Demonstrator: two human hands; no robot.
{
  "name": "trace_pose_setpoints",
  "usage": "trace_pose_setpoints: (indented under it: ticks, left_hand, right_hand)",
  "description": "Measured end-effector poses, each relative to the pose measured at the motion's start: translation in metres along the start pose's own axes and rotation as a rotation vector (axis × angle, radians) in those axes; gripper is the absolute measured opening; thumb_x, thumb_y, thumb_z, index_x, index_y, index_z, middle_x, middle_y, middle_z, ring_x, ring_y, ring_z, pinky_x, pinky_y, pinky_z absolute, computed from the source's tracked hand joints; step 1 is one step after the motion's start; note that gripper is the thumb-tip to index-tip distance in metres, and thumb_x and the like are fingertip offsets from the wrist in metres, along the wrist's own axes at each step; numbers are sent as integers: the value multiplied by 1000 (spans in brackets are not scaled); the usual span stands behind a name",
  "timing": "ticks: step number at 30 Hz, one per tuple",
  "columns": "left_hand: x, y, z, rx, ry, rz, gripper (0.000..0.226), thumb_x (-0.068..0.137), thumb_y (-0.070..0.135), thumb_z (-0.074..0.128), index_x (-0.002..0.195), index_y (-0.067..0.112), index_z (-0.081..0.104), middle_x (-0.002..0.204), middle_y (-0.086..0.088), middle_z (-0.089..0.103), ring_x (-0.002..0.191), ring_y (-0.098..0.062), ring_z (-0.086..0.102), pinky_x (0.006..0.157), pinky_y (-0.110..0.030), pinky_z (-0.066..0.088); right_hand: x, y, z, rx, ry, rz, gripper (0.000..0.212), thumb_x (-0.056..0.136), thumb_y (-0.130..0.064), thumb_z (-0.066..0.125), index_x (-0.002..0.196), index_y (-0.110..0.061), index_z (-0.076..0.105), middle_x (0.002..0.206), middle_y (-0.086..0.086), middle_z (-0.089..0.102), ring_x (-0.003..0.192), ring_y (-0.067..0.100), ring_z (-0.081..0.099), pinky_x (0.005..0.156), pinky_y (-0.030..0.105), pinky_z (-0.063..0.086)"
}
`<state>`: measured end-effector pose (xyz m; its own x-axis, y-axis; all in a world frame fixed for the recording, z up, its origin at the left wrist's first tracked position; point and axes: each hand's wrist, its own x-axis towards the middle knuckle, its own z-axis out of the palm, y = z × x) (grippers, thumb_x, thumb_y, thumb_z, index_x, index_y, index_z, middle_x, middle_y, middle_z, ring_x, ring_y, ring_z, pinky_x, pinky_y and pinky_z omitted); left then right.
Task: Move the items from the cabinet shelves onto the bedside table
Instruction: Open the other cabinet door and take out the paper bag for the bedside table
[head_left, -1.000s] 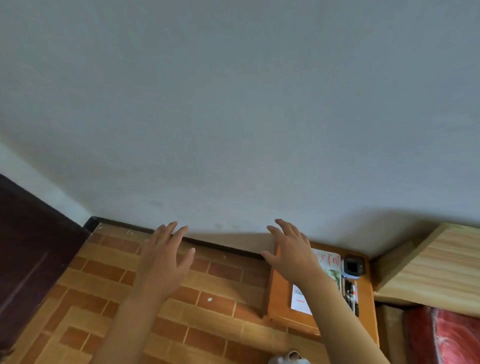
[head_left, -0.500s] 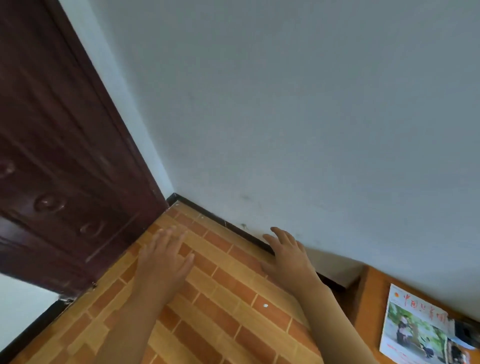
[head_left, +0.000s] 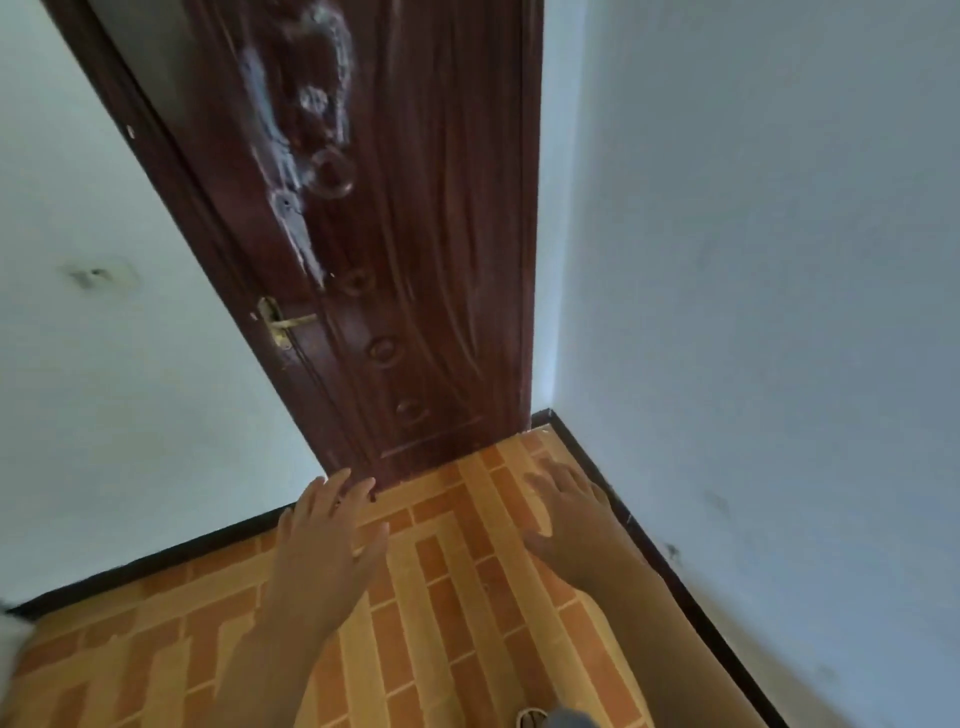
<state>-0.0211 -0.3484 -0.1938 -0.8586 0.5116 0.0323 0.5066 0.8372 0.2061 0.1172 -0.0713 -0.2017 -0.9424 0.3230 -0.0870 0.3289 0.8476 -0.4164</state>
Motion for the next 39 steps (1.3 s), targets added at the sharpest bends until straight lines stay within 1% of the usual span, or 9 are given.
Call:
trace_pose_setpoints:
  ticks: [3, 7, 10, 14, 18, 23, 29, 36, 39]
  left_hand:
    - [3, -26, -5, -3, 62, -116, 66, 96, 66, 35, 151, 33, 49, 164, 0, 39, 155, -31, 29, 120, -61, 30]
    - [10, -40, -10, -26, 102, -271, 61, 99, 60, 44, 154, 33, 45, 166, 2, 35, 156, -27, 24, 123, -57, 28]
    - [11, -42, -18, -13, 116, -377, 67, 96, 63, 40, 155, 31, 45, 166, 2, 34, 156, -26, 24, 122, -55, 29]
    - [-1, -57, -22, 8, 147, -527, 57, 100, 55, 52, 152, 30, 48, 166, 0, 36, 155, -28, 26, 121, -58, 31]
    - [-29, -75, -25, 43, 170, -642, 62, 95, 61, 45, 148, 30, 52, 162, -3, 43, 151, -32, 33, 118, -59, 35]
    - [-64, -104, -34, 86, 169, -828, 61, 99, 60, 51, 154, 35, 44, 166, 1, 35, 155, -28, 27, 122, -56, 29]
    - [-93, -158, -49, 107, 228, -938, 62, 98, 58, 53, 154, 33, 44, 165, -1, 37, 154, -29, 28, 122, -56, 29]
    - [-134, -269, -80, 143, 247, -1007, 72, 95, 72, 24, 154, 34, 42, 163, 0, 39, 151, -30, 33, 118, -58, 35]
    - [-155, -318, -100, 154, 271, -1027, 70, 99, 71, 23, 154, 32, 43, 162, -1, 41, 151, -30, 34, 118, -58, 35]
  right_hand:
    - [53, -18, 10, -4, -20, -138, 63, 102, -62, 41, 160, -42, 22, 171, -13, 18, 160, 22, 17, 127, 50, 12]
    - [110, -40, 5, -29, -106, -250, 66, 102, -52, 54, 160, -34, 29, 173, -7, 15, 160, 20, 11, 128, 46, 11]
    - [144, -58, 4, -5, -155, -340, 69, 100, -52, 55, 161, -30, 32, 172, -6, 16, 159, 17, 9, 128, 44, 12]
    - [182, -92, 25, 18, -248, -493, 69, 100, -52, 57, 161, -31, 32, 172, -7, 17, 159, 17, 10, 128, 43, 16]
    - [197, -132, 53, 8, -316, -620, 69, 101, -53, 55, 162, -30, 31, 173, -7, 17, 160, 18, 12, 129, 42, 15]
    - [208, -192, 81, 8, -396, -766, 69, 101, -54, 55, 161, -32, 31, 173, -7, 18, 160, 20, 14, 129, 48, 20]
    - [217, -284, 104, -54, -420, -933, 69, 101, -61, 53, 161, -34, 29, 172, -7, 18, 159, 21, 15, 128, 50, 20]
    - [216, -420, 141, -110, -378, -1077, 70, 102, -64, 45, 161, -30, 29, 171, -6, 19, 158, 18, 14, 129, 47, 17]
    - [210, -479, 155, -112, -367, -1101, 70, 103, -64, 43, 162, -29, 28, 172, -6, 18, 159, 17, 12, 129, 46, 15]
